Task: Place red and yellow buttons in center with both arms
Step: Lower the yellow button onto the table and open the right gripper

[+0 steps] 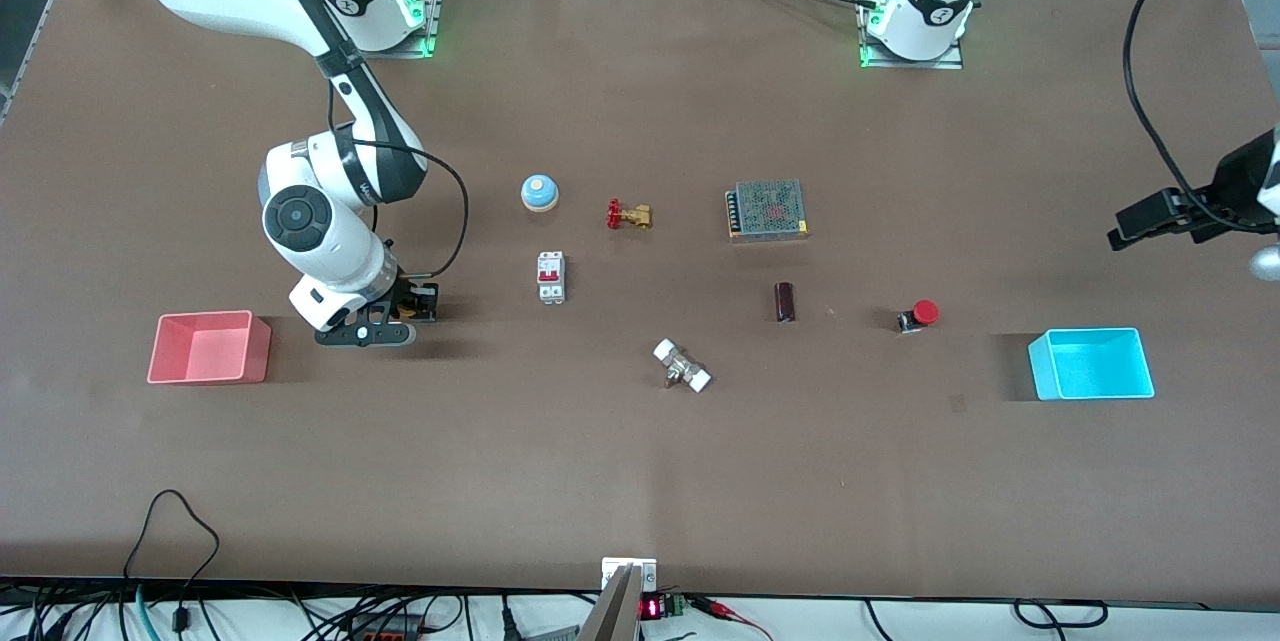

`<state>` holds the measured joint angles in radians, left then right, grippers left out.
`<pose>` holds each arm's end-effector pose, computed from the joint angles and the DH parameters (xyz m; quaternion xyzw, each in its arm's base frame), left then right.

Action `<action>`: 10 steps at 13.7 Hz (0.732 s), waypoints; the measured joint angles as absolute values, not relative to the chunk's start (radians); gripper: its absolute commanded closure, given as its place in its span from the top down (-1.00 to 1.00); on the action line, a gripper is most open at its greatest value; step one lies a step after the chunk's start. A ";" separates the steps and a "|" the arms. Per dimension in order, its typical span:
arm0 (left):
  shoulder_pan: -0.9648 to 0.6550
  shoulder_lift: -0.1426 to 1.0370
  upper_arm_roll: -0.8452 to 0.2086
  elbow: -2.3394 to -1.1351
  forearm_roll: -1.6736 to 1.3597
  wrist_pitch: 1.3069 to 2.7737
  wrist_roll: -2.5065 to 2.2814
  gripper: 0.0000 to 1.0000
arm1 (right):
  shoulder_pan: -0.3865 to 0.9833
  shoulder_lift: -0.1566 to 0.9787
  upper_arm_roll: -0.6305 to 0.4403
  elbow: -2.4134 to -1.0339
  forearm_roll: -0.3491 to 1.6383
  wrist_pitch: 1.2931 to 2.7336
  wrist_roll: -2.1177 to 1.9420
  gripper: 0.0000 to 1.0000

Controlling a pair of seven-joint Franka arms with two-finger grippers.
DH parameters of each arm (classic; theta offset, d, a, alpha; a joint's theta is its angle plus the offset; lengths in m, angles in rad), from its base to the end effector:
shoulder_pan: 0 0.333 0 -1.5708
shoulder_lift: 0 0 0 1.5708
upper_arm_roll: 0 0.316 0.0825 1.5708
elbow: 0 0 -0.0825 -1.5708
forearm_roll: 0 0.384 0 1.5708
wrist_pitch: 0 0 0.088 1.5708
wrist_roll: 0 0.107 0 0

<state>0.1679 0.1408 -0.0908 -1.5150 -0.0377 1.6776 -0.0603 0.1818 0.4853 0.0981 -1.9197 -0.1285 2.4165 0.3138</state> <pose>0.6040 0.0467 0.5793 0.9971 0.0709 0.0114 0.0250 0.6054 0.1704 0.2404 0.9995 0.0250 0.0133 0.0170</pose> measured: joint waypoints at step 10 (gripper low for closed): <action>0.174 0.117 -0.121 -1.513 -0.038 1.630 -0.060 1.00 | 0.182 0.490 0.097 -1.915 -0.129 2.429 0.314 1.00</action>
<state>0.1745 0.1170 -0.1208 -1.5131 -0.0377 1.6299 -0.0602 0.1819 0.4896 0.0970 -1.9146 -0.1288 2.4287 0.3140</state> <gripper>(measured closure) 0.000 0.251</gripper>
